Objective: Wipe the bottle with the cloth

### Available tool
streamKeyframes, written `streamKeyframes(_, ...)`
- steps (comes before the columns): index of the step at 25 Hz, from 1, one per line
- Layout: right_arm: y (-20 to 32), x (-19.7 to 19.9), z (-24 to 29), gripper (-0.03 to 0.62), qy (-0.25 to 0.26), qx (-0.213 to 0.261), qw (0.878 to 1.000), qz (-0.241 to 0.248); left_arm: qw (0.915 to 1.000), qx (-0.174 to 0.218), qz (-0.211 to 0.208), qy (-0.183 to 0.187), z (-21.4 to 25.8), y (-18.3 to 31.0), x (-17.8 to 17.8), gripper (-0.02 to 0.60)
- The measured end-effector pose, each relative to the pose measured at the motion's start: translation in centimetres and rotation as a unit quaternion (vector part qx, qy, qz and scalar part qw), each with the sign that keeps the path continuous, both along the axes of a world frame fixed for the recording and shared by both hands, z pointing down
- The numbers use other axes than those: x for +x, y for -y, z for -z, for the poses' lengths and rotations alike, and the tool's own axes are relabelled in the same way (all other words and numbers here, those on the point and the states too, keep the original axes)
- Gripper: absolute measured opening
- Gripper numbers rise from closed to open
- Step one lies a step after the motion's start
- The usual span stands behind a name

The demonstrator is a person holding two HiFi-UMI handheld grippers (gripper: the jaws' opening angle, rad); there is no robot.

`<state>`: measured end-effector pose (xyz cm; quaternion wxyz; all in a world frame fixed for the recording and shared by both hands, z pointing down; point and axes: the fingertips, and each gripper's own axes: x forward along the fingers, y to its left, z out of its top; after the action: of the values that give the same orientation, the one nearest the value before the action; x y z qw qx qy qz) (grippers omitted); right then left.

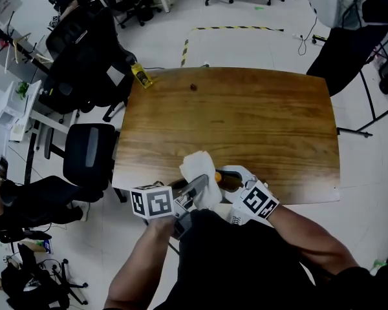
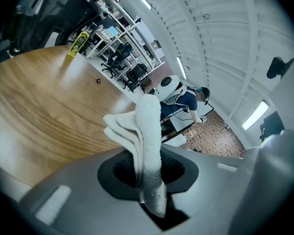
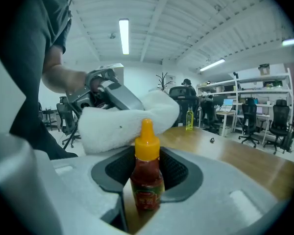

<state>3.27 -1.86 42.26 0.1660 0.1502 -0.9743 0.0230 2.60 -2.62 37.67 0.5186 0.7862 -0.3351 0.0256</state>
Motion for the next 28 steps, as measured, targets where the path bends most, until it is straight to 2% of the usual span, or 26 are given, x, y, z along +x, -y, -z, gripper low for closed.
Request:
streamKeyframes(5,0.0,0.1,0.0,0.135,0.002,0.000,1.000,-0.002,0.9968,0.037,-0.021,0.068,0.5,-2.1,0.8,0.095)
streamKeyframes(7,0.0,0.1,-0.1,0.135,-0.002,0.001,1.000,0.001,0.9903,0.062,-0.056,0.111,1.0,-2.8,1.2,0.095)
streamKeyframes(8,0.0,0.0,-0.1,0.135,-0.004,0.002,1.000,0.003,0.9825,0.081,-0.082,0.146,1.4,-3.0,1.3,0.097)
streamKeyframes(9,0.0,0.0,-0.1,0.135,-0.005,0.002,1.000,0.005,0.9695,0.105,-0.112,0.191,1.8,-3.1,1.3,0.097)
streamKeyframes(11,-0.1,0.0,-0.1,0.135,-0.007,0.000,1.000,0.008,0.9288,0.157,-0.169,0.290,2.2,-2.8,1.2,0.097)
streamKeyframes(12,-0.1,0.0,-0.2,0.135,-0.009,0.000,1.000,0.009,0.9084,0.178,-0.190,0.327,2.5,-2.4,1.4,0.097)
streamKeyframes(13,-0.2,0.0,-0.2,0.135,-0.010,-0.001,1.000,0.009,0.8944,0.191,-0.204,0.349,2.8,-1.9,1.8,0.097)
streamKeyframes(16,-0.1,-0.1,-0.2,0.135,-0.013,-0.003,1.000,0.005,0.8784,0.187,-0.237,0.370,3.4,-0.6,3.6,0.097)
streamKeyframes(17,-0.1,-0.1,-0.1,0.135,-0.013,-0.004,1.000,0.004,0.8688,0.182,-0.252,0.385,3.1,-0.2,4.0,0.097)
streamKeyframes(20,0.0,-0.1,0.0,0.135,-0.014,-0.003,1.000,0.000,0.8297,0.172,-0.298,0.440,1.8,0.5,4.8,0.097)
streamKeyframes(22,0.1,-0.1,0.0,0.135,-0.016,-0.002,1.000,-0.001,0.8119,0.159,-0.324,0.459,1.2,0.6,5.2,0.097)
streamKeyframes(24,0.0,-0.1,-0.1,0.135,-0.019,-0.003,1.000,0.000,0.8055,0.132,-0.348,0.461,0.7,0.6,5.3,0.097)
streamKeyframes(26,-0.1,0.1,-0.2,0.135,-0.021,-0.003,1.000,0.000,0.8041,0.097,-0.364,0.460,0.2,0.7,4.9,0.098)
streamKeyframes(27,-0.1,0.2,-0.3,0.137,-0.022,-0.003,1.000,0.000,0.8061,0.083,-0.367,0.457,0.0,0.7,4.8,0.098)
streamKeyframes(28,-0.1,0.4,-0.3,0.135,-0.022,-0.004,1.000,-0.001,0.8130,0.077,-0.365,0.447,0.0,0.9,5.1,0.098)
